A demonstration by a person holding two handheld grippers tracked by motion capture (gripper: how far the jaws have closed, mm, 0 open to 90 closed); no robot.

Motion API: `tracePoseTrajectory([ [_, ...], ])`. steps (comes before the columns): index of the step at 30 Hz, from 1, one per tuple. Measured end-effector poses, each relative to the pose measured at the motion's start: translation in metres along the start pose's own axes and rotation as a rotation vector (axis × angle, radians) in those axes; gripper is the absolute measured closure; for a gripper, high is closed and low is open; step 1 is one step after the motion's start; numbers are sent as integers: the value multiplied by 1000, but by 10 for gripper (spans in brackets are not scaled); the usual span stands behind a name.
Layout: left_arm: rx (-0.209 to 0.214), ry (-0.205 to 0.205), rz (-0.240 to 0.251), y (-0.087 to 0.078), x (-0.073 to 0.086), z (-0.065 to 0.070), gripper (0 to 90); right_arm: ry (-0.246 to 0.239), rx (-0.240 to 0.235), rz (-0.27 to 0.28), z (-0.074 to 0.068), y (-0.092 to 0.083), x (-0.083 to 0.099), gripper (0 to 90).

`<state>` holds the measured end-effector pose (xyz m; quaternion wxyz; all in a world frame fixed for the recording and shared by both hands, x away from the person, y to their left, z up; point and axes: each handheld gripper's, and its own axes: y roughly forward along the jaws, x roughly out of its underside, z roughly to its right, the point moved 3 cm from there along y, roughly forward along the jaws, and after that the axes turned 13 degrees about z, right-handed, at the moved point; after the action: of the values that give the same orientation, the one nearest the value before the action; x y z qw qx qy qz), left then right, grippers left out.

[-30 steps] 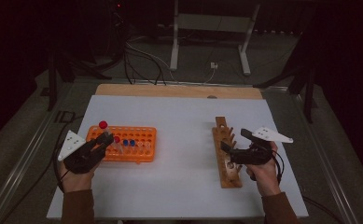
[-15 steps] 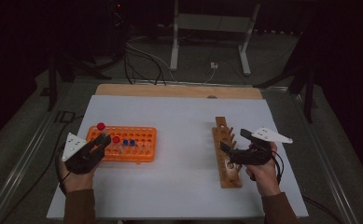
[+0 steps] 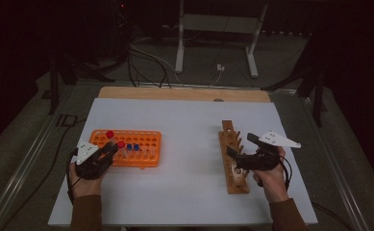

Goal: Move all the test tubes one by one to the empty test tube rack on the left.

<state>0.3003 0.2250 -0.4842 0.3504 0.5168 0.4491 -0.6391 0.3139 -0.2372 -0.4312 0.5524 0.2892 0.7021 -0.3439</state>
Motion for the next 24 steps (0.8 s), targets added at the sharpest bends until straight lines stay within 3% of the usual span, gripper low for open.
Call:
tracePoseTrajectory([
  [14,-7,30,-126,6,17,2,754,2,-8,-9,0,0,1,3],
  [24,-6,44,-164,9,23,2,754,1,-13,-14,0,1,3,4],
])
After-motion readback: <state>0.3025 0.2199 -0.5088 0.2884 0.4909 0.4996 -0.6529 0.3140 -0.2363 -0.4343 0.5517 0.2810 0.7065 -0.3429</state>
